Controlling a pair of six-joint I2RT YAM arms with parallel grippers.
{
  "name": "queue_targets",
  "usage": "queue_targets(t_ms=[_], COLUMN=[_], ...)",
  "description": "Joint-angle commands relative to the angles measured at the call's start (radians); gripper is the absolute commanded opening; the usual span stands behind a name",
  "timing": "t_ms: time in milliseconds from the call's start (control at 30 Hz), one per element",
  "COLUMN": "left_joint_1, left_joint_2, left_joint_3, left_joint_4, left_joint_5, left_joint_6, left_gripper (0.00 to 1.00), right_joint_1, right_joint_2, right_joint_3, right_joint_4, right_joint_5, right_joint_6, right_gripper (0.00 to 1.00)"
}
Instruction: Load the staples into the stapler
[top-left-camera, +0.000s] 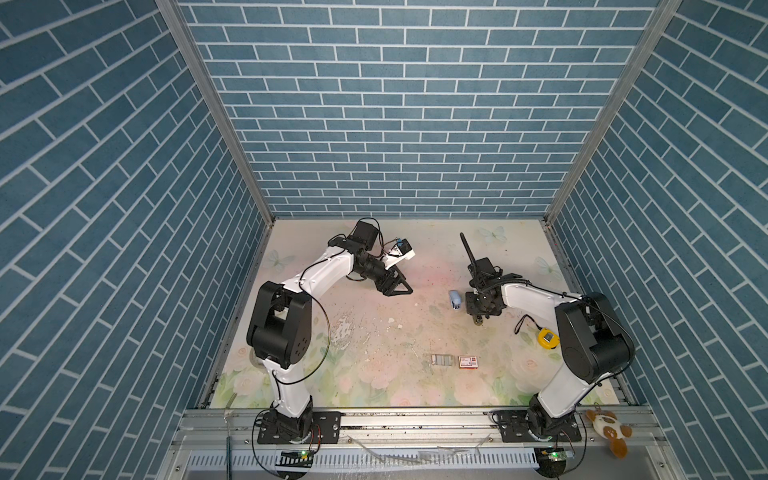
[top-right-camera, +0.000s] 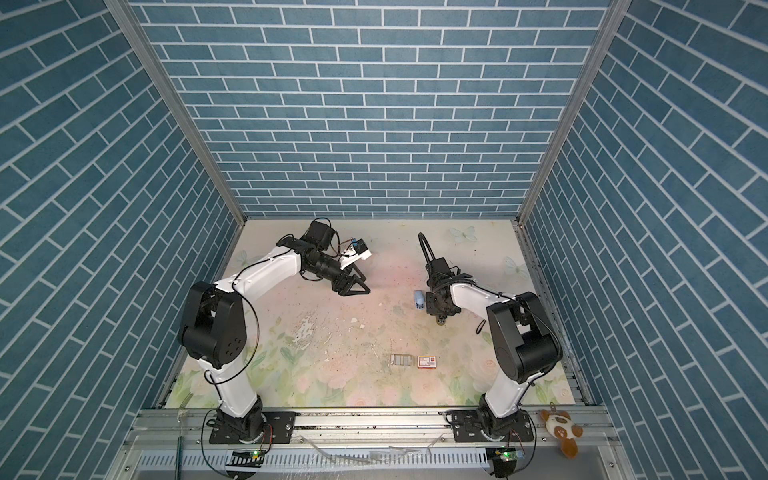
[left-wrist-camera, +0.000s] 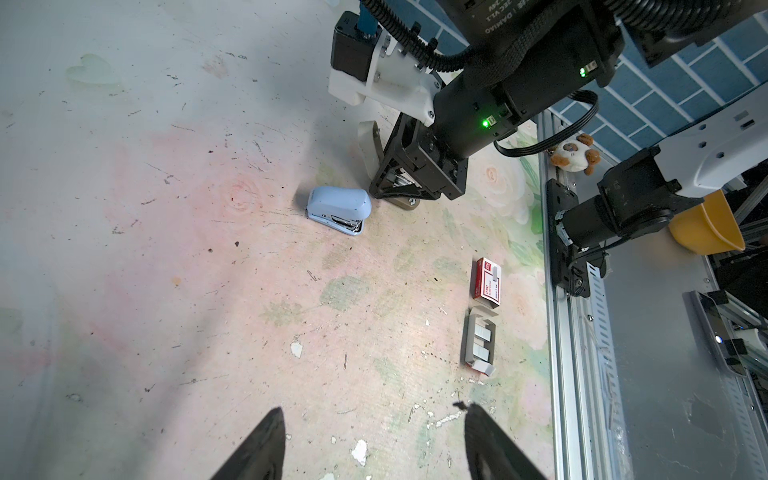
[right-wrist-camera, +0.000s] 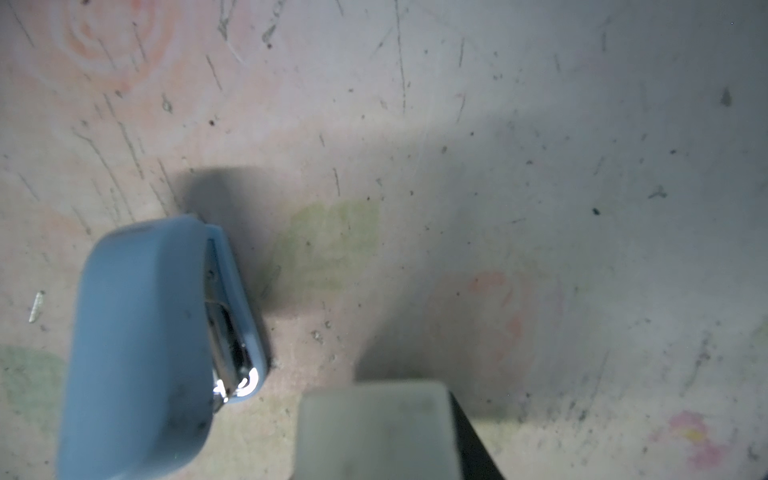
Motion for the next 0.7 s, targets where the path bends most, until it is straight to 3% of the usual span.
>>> queue_targets(t_ms=[0,500,667], left_joint_1=[0.000,-0.002,-0.003], left_joint_2=[-0.026,-0.043,-0.051], left_joint_3=[-0.014,-0.029,-0.042], left_joint_4=[-0.016,-0.030,-0.020], left_joint_5=[0.009,0.008,0.008], left_joint_6=[0.021,0.028,0.022], left_gripper=[0.69,0.70,0.70], right_joint_1=[-0.003,-0.001,0.017], right_joint_2=[-0.007,-0.192,-0.283], right_joint_3=[-0.017,-0.068,-0.050], right_joint_4=[0.002,-0.039,-0.052], right_joint_5=[0.009,-0.004,-0.081], right_joint_6=[-0.004,0.022,0.008], right_gripper=[0.39,0.49,0.48])
